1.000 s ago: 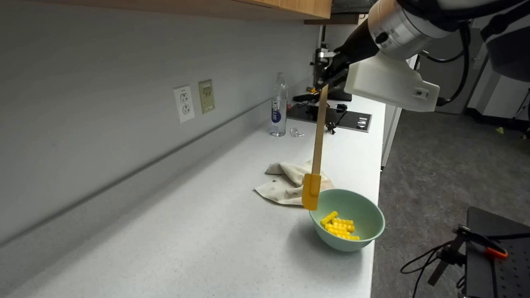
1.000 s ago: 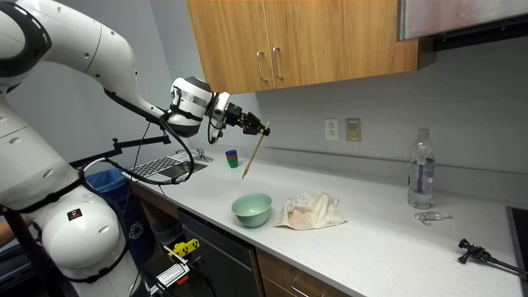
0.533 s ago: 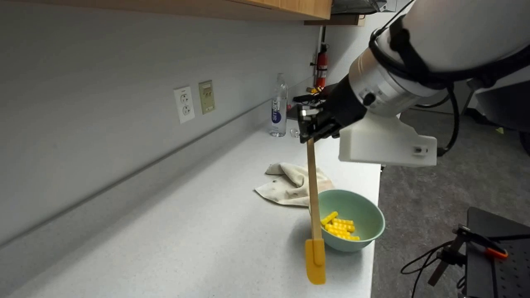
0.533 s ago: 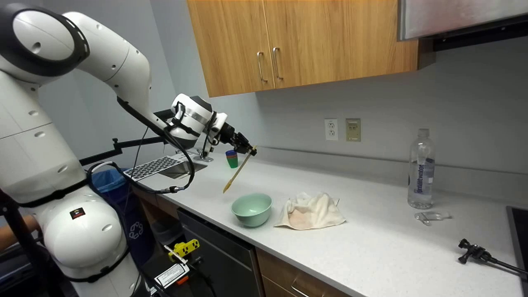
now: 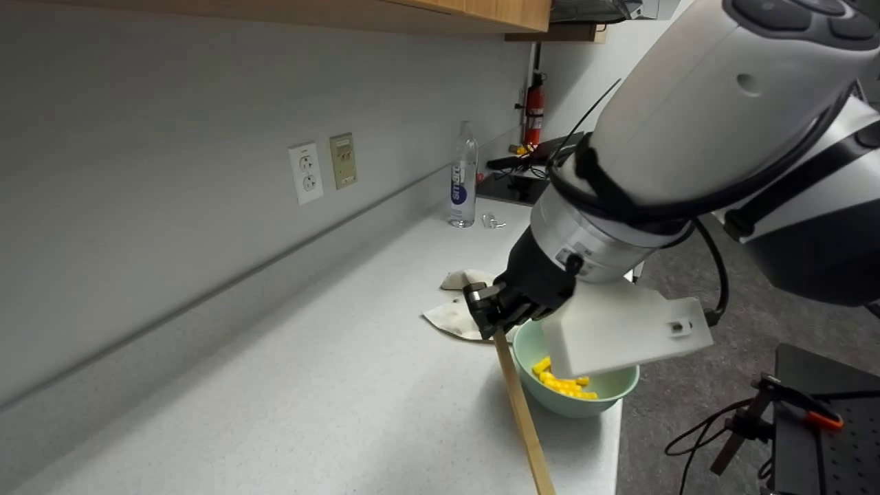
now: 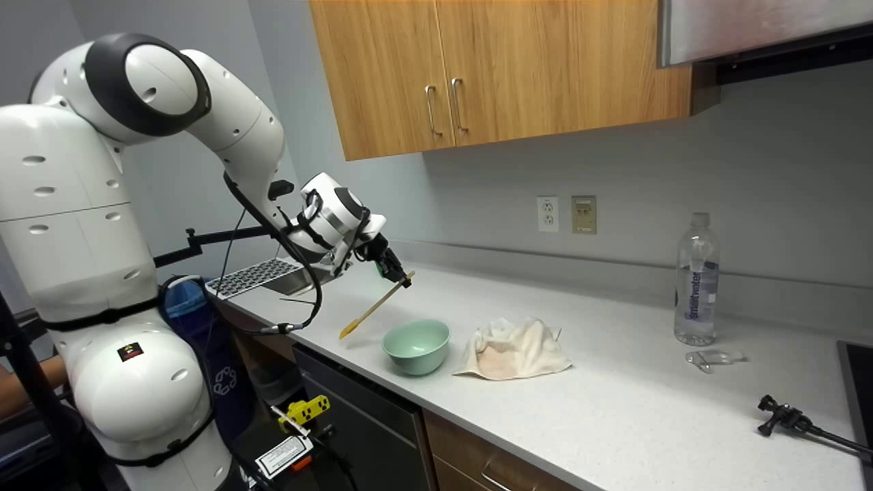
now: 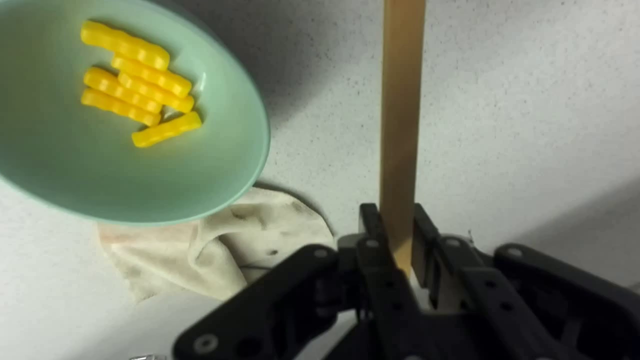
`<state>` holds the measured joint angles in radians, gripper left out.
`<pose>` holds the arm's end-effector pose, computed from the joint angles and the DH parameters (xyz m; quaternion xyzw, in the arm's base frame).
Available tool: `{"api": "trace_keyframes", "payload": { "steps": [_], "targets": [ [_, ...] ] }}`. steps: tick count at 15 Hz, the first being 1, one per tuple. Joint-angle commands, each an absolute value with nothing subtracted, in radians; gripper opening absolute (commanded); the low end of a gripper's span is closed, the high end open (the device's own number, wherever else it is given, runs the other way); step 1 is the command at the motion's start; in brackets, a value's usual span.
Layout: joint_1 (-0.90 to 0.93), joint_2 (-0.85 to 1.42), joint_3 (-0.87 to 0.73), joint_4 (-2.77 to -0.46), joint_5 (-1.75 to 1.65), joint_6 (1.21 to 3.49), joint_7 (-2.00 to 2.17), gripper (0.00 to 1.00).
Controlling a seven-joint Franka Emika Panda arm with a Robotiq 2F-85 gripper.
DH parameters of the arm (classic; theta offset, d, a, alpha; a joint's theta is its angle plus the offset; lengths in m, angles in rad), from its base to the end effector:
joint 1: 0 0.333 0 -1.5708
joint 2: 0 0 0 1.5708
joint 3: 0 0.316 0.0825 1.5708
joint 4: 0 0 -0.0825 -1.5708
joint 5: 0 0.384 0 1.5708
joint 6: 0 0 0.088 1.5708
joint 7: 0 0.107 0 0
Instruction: Use the wooden spoon to mix in the bowl
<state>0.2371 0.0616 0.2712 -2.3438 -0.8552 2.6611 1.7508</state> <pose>0.4488 0.2746 0.3278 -0.9326 0.2509 -0.2591 0.0101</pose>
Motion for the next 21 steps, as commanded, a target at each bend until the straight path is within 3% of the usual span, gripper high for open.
{"api": "trace_keyframes", "payload": {
  "steps": [1,10,11,19,21],
  "targets": [
    [0.233,0.13,0.284,-2.288,-0.747,2.656,1.62,0.04],
    [0.228,0.205,0.272,-2.211,-0.708,2.605,1.532,0.04],
    [0.227,0.211,0.27,-2.205,-0.709,2.597,1.53,0.35],
    [0.263,0.193,0.192,-2.199,-0.69,2.581,1.477,0.95],
    [0.26,0.171,0.195,-2.206,-0.67,2.567,1.448,1.0]
  ]
}}
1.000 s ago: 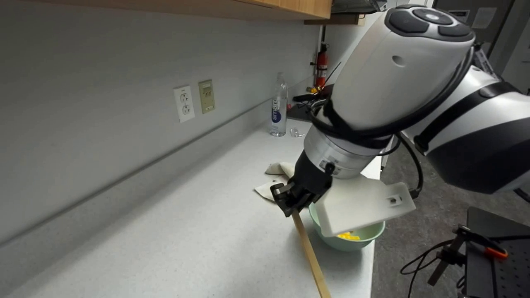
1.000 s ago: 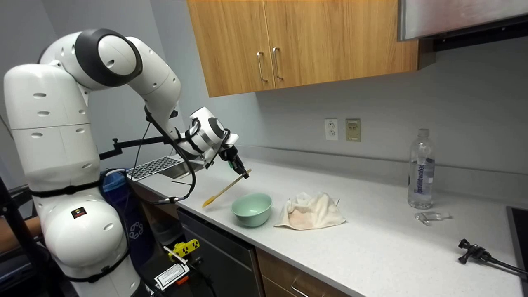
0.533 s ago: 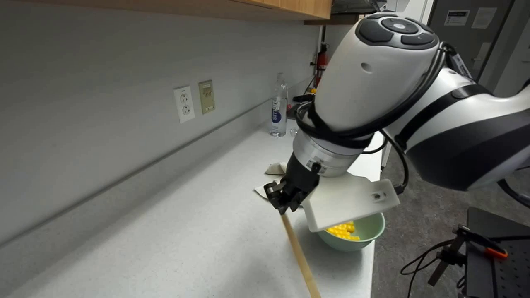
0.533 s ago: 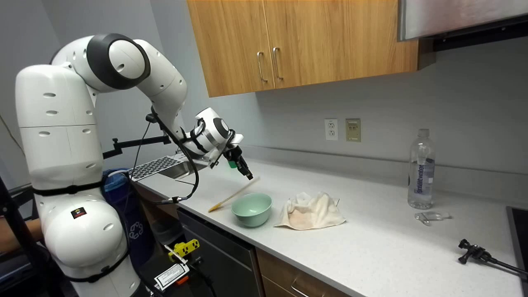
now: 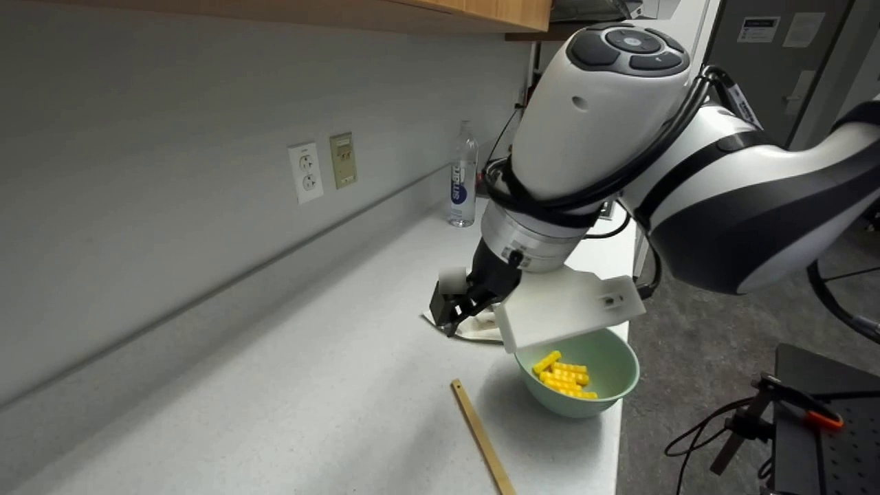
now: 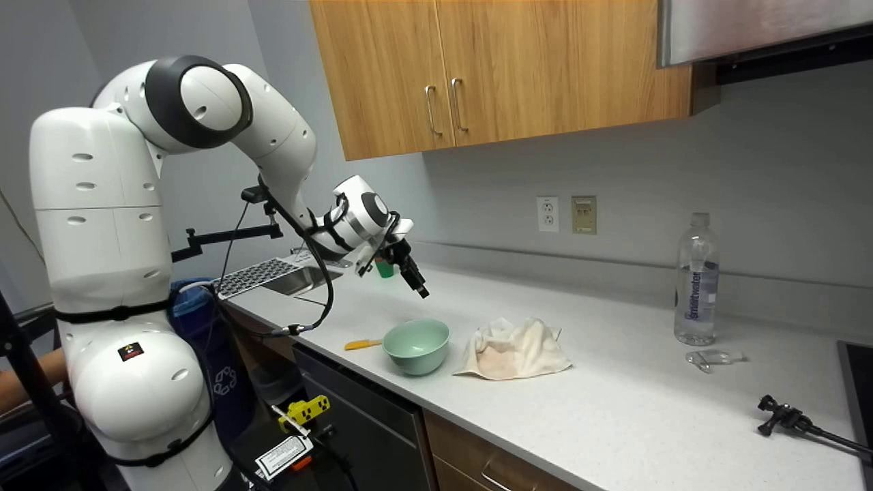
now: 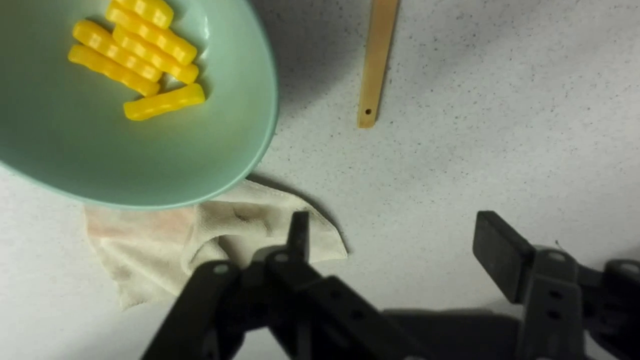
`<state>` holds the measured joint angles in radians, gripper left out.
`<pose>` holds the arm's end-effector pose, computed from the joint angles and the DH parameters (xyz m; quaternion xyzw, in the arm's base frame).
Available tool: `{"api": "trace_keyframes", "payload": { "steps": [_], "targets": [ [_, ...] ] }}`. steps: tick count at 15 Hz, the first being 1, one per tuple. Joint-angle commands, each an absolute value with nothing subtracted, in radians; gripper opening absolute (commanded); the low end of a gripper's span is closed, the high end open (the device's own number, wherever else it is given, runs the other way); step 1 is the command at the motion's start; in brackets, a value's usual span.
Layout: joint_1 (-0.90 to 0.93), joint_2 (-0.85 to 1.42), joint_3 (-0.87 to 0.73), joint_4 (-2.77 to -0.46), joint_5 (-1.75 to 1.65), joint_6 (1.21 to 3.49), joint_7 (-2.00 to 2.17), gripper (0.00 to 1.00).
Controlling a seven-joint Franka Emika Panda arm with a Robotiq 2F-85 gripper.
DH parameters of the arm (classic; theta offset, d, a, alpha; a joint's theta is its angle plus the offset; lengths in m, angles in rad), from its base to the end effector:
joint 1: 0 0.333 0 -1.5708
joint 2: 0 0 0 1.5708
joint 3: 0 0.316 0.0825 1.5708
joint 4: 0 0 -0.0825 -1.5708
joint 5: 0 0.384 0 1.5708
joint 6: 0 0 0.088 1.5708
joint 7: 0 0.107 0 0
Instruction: Use the wooden spoon to mix in the bowl
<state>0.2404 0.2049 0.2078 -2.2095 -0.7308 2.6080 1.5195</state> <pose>0.5036 0.2566 0.3049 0.9485 -0.2324 0.2140 0.0248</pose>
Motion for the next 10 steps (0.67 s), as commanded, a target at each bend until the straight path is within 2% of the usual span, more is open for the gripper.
{"api": "trace_keyframes", "payload": {
  "steps": [1,10],
  "targets": [
    [0.26,0.154,0.197,-2.211,-0.659,2.549,1.431,1.0],
    [0.239,-0.1,0.221,-2.272,-0.395,2.365,1.014,1.0]
  ]
}}
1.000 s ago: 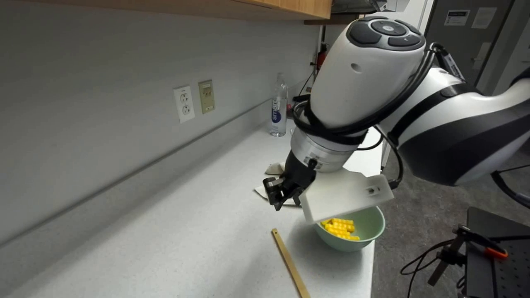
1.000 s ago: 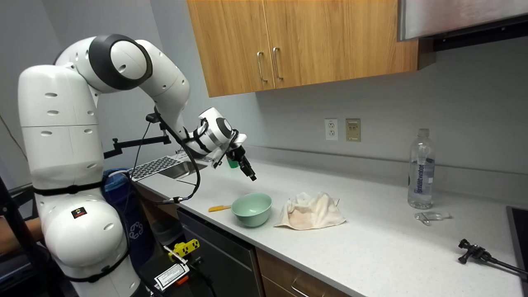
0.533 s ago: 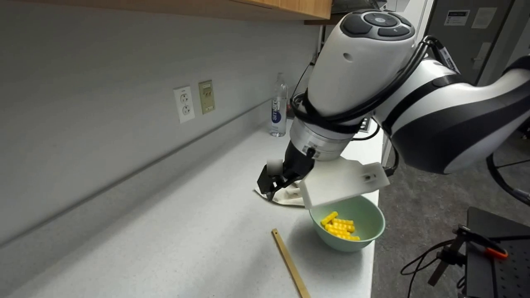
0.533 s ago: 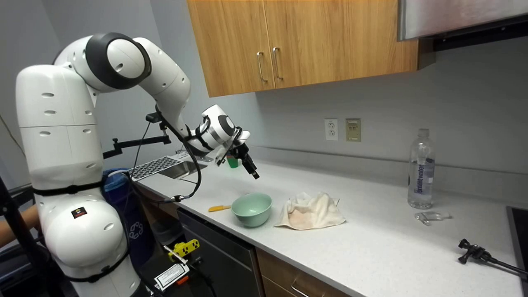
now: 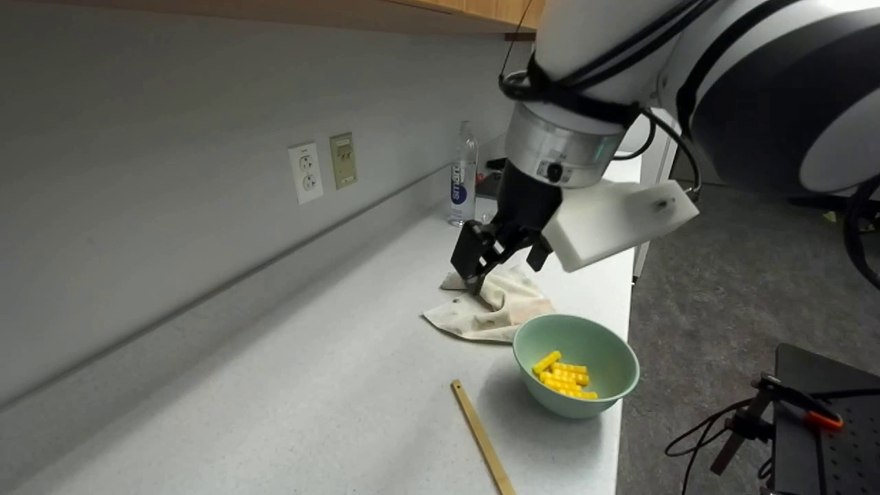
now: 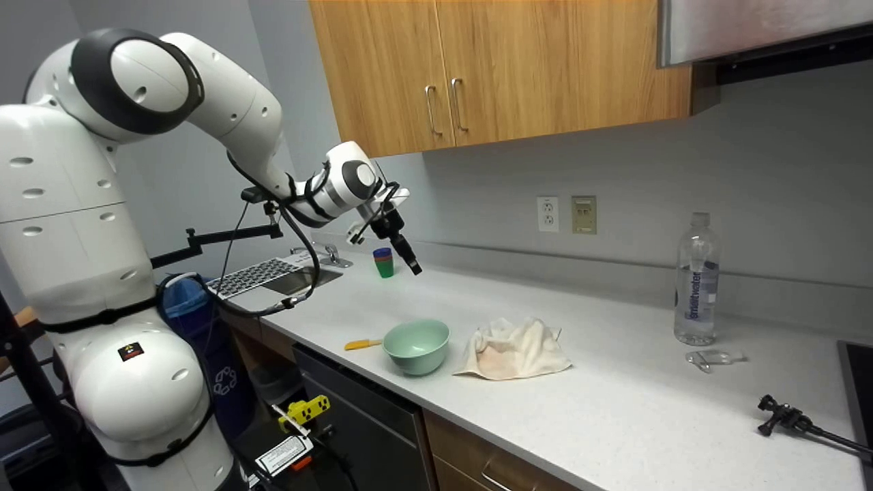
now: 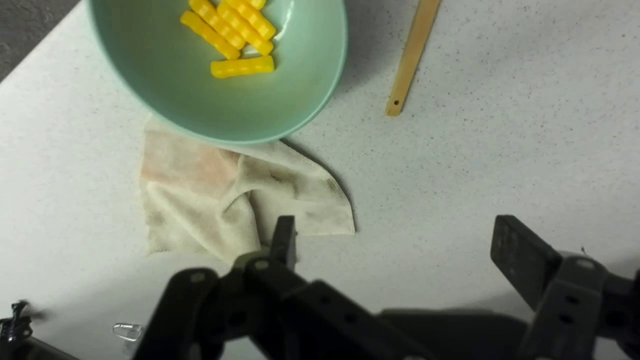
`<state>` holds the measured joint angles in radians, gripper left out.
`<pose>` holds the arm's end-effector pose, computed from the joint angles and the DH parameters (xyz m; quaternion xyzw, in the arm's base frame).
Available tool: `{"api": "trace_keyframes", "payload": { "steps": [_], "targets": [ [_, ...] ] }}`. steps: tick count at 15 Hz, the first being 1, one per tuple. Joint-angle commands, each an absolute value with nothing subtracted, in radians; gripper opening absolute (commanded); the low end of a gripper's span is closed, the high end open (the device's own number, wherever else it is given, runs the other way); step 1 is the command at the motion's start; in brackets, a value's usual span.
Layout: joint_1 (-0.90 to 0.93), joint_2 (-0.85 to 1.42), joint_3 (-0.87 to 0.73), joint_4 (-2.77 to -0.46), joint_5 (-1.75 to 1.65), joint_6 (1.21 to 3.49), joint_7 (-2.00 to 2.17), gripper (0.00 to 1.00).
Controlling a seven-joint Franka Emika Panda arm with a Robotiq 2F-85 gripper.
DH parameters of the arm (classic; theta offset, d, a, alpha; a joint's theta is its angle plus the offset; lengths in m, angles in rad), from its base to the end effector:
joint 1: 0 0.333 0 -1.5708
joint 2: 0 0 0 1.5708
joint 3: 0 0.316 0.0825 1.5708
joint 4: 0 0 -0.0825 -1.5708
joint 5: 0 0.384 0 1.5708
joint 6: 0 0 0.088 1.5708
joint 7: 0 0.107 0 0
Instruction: Use the wooden spoon to mix in the bowl
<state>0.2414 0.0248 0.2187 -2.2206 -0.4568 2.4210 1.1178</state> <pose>0.4914 0.2410 0.3821 0.9691 -0.1658 0.1750 0.0525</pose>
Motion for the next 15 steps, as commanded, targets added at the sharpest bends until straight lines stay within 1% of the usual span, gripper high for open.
{"api": "trace_keyframes", "payload": {
  "steps": [1,8,9,11,15],
  "targets": [
    [0.236,-0.132,0.223,-2.278,-0.387,2.348,0.993,1.0],
    [0.21,-0.365,0.234,-2.354,-0.37,2.265,0.904,1.0],
    [0.196,-0.274,0.255,-2.301,-0.401,2.29,0.946,1.0],
    [0.189,-0.298,0.263,-2.311,-0.4,2.289,0.944,1.0],
    [0.188,-0.275,0.266,-2.31,-0.402,2.288,0.946,1.0]
  ]
}}
